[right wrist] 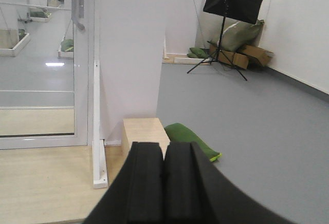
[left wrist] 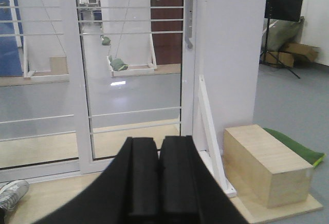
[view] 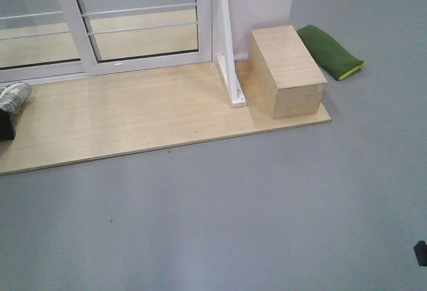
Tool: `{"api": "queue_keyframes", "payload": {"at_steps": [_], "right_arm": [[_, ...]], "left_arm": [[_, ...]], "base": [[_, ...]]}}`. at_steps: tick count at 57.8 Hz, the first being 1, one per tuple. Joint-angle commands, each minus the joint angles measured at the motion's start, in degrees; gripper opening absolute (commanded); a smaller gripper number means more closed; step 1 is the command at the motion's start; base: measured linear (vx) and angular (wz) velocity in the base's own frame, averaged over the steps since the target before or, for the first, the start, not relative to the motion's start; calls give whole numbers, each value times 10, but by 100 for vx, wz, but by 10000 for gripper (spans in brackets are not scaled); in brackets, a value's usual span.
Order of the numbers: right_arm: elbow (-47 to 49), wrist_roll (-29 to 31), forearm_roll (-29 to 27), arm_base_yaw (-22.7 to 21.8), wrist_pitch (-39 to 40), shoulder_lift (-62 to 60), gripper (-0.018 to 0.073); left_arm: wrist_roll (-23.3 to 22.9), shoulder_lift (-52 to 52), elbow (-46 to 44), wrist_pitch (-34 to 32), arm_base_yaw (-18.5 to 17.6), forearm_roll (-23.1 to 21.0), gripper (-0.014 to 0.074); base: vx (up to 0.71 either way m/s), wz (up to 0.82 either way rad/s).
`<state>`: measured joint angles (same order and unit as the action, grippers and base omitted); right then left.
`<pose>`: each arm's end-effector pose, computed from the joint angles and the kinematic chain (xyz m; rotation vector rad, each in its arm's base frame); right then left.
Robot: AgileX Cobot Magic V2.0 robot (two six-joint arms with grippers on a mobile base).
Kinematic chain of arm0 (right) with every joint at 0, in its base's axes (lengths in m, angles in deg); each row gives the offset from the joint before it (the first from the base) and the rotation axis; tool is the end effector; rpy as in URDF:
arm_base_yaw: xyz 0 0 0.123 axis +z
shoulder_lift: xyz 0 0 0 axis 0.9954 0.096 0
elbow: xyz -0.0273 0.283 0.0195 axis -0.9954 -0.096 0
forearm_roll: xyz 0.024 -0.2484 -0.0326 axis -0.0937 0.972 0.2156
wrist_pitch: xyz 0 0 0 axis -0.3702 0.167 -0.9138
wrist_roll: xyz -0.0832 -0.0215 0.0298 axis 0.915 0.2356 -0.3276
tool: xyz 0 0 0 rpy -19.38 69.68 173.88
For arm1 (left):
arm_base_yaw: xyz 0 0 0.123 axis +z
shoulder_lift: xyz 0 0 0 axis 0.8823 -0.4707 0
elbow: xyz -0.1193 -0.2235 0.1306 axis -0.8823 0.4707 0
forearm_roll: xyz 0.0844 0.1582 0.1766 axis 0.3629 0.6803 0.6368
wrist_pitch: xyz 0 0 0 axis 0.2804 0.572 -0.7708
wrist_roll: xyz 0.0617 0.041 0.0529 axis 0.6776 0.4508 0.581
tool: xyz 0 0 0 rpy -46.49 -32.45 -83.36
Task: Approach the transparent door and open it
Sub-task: 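Drive up to the white-framed glass sliding door beside the wooden box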
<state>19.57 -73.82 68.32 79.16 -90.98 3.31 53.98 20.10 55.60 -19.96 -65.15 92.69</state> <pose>0.0567 -0.0051 0.1953 -0.0305 1.5965 -0.1721 0.0567 -0.0029 0.2003 0.0133 1.5480 -0.0703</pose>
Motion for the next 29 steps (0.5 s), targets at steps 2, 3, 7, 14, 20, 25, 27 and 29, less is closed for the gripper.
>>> {"api": "queue_keyframes", "payload": {"at_steps": [2,3,7,14,20,25,27,29], "right_arm": [[-7,4,0,-4,43,-8,-8],[-7,4,0,-4,43,-8,-8],[-7,4,0,-4,43,-8,-8],[-7,4,0,-4,43,-8,-8],[-7,4,0,-4,43,-8,-8],[-7,4,0,-4,43,-8,-8],[-7,4,0,-4,43,-8,-8],[-7,4,0,-4,43,-8,-8]], "left_arm": [[-4,7,17,-47,-2,-5,-6],[-4,7,17,-47,-2,-5,-6],[-4,7,17,-47,-2,-5,-6],[-4,7,17,-47,-2,-5,-6],[-4,7,17,-47,-2,-5,-6],[-4,7,17,-47,-2,-5,-6],[-4,7,17,-47,-2,-5,-6],[-4,7,17,-47,-2,-5,-6]], "base": [[57,22],[57,24],[57,27],[56,29],[56,26],[55,22],[54,21],[53,19]]}}
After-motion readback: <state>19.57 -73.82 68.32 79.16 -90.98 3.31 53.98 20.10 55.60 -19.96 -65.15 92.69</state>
